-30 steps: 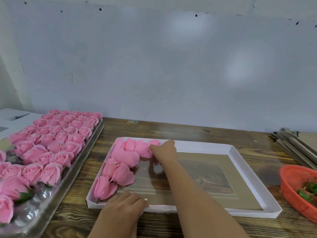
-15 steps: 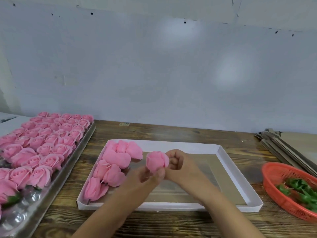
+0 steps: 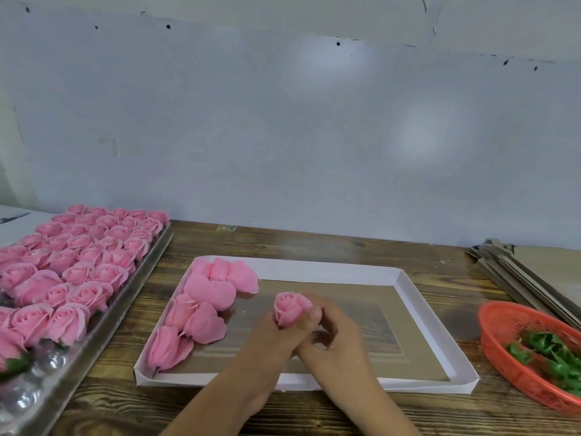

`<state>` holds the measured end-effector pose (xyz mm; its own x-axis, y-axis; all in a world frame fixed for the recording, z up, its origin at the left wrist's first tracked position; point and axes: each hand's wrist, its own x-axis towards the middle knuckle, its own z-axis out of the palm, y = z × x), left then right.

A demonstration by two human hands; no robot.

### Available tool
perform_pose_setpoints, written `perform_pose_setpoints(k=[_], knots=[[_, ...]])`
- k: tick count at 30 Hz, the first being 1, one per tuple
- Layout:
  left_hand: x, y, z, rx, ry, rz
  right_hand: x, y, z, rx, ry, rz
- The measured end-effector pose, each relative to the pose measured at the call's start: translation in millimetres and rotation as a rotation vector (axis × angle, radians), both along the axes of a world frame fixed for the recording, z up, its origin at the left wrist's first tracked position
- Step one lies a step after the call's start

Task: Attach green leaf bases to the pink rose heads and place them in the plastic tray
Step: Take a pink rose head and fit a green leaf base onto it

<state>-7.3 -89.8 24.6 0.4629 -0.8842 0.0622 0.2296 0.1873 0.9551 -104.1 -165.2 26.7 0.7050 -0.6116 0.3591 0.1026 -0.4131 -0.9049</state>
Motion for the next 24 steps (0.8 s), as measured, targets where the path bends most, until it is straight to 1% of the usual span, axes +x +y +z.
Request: perform_pose_setpoints(k=[3, 8, 12, 14, 17, 19, 21, 24], knots=[[5.8, 3.1, -1.3, -0.018, 0.025, 0.012, -2.0, 0.9, 1.9, 0.181, -0.030, 0.154], [11.2, 9.9, -0.3, 0.011, 0.005, -0.085, -6.3, -2.0, 7.3, 0.676, -0.014, 0.455], [7.4, 6.7, -2.4, 0.029, -0.028, -0.007, -6.2, -4.9, 8.6, 1.031, 0.000, 0.514], [5.6, 5.2, -3.6, 0.008, -0.024, 0.032, -6.9, -5.6, 8.8, 1.150, 0.036, 0.528], [5.1, 4.3, -2.1, -0.028, -0.068, 0.094, -6.8, -6.1, 9.8, 1.223, 0.087, 0.552], [5.0, 3.2, -0.9, -0.042, -0.203, 0.204, -6.7, -6.7, 9.2, 1.223, 0.104, 0.527], [4.0, 2.3, 0.3, -0.070, -0.354, 0.318, -6.4, -5.6, 8.8, 1.179, 0.130, 0.510], [4.5, 1.4, -2.1, -0.062, -0.444, 0.419, -5.9, -1.7, 8.5, 1.012, 0.206, 0.476]])
